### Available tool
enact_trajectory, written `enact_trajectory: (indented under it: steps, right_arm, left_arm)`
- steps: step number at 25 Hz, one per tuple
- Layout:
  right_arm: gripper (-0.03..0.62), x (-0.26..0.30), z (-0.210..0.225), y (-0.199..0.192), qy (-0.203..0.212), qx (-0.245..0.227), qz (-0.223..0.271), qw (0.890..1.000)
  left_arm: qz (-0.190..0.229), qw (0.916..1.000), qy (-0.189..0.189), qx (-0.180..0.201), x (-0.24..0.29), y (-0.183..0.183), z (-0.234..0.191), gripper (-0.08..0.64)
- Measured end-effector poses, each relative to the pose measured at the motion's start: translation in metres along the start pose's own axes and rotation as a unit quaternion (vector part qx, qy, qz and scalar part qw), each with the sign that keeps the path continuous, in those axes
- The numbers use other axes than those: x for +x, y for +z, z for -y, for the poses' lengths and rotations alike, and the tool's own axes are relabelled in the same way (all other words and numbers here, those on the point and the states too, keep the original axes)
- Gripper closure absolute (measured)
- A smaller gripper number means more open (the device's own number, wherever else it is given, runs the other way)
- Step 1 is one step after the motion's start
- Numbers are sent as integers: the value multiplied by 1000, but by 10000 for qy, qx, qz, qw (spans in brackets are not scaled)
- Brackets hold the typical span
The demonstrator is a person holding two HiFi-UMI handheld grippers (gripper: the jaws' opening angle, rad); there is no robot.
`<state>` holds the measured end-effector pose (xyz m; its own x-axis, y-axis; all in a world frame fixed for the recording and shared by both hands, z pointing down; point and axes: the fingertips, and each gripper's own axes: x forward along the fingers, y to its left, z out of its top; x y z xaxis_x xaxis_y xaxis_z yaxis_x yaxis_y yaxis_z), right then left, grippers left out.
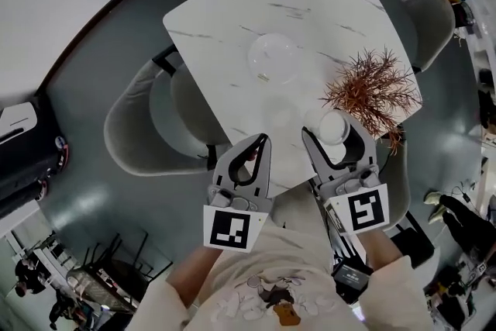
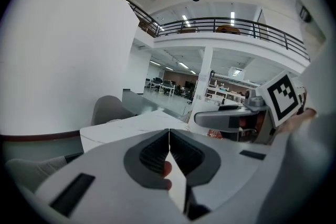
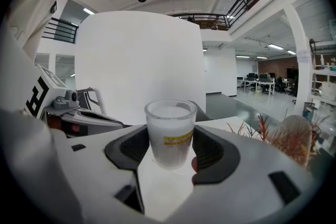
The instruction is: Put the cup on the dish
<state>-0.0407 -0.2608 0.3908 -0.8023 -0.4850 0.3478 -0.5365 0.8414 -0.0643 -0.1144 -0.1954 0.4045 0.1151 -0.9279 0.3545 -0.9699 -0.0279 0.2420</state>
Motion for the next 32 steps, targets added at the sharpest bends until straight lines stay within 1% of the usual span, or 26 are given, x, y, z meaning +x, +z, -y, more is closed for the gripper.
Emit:
enact_trajectory:
  steps: [3,6,9,12,16,23,26,28,32]
  right_arm:
    - [331,14,0,-4,-35,105,79,9999]
    - [331,25,0,-7,-67,159,96,9998]
    - [331,39,1,-13,-102,92,103,9999]
    - [331,53,1,-20,-119,105,87,9998]
    - [331,68,11,-31,-212,174,67,9996]
    - [331,96,22,-56,-352,205,0,9992]
    - [331,109,25,-68,-371,114,-28,9992]
    - [331,116,28,-76,-382,136,-43,9992]
    - [331,129,30,-88,-337,178,-133,9992]
  left_arm:
    - [-8,10000,45,-1,8,-5,-12,555]
    - [-80,10000,14,41,17,-13,-22,555]
    - [-139,9996,-65,242,28,-20,-31,555]
    - [-299,9980,-217,518,37,-29,-38,555]
    - [-449,9967,-307,609,53,-40,-45,555]
    - [-640,9953,-382,623,76,-63,-56,555]
    - [-626,9953,-385,627,86,-71,-62,555]
    - [-608,9953,-382,647,93,-77,-67,555]
    - [-718,9954,-359,514,102,-93,-74,555]
